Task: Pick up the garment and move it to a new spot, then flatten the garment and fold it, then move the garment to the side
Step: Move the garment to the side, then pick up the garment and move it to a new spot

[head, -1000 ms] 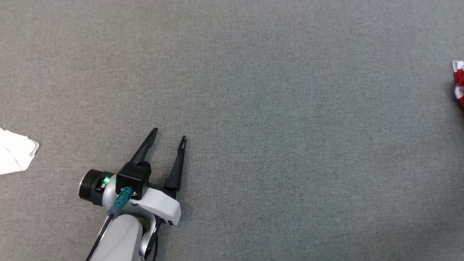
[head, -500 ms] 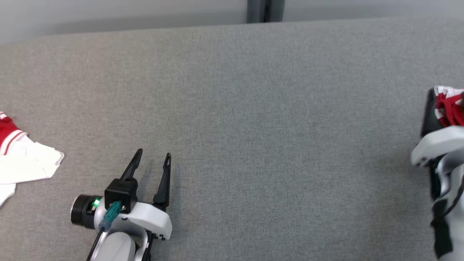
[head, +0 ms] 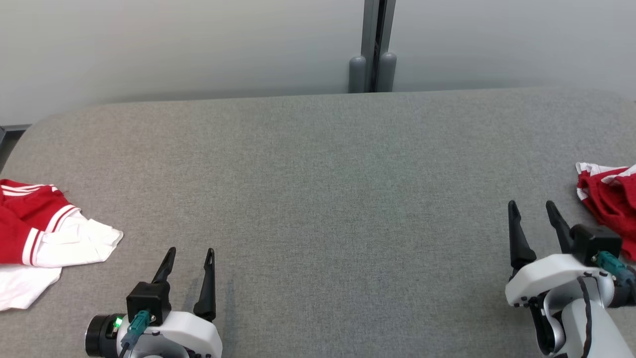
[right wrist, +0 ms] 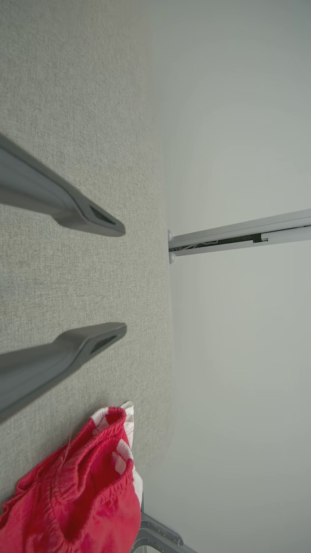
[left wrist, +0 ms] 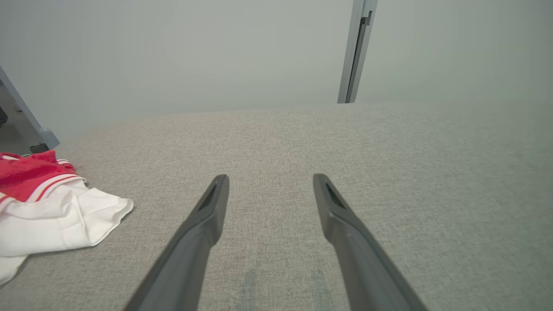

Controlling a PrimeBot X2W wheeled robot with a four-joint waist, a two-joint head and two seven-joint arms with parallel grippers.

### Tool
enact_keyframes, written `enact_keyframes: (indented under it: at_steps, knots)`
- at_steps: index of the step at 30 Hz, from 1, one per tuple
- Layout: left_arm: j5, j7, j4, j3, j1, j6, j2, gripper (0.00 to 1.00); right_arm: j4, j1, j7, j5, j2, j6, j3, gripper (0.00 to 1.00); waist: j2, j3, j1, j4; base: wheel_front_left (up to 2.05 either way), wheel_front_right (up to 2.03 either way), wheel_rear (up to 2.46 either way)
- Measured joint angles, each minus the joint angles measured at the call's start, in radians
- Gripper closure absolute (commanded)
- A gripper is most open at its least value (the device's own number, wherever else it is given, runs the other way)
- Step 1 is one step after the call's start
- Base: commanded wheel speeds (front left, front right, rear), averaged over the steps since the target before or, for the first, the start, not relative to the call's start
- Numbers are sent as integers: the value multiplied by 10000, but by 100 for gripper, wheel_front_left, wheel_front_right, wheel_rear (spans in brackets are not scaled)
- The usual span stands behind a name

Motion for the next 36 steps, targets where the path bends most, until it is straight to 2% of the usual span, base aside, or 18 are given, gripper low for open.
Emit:
enact_keyframes:
  at_steps: [6,16,28,36]
  knots:
    - [17,0,88,251,419,79,2,0,-347,782,0,368,-2,0,704,0,0,-657,0,95,0,0,0]
    - [29,0,163,533,882,102,0,0,-972,1781,0,683,-2,0,1049,0,0,-1330,0,129,0,0,0]
    - [73,0,-109,727,1246,132,-2,0,-1331,2185,0,895,-6,0,1039,0,0,-1523,0,127,0,0,0]
    - [-19,0,-151,700,1208,174,-6,0,-1300,2144,0,936,-6,0,1227,0,0,-1396,0,364,0,0,0]
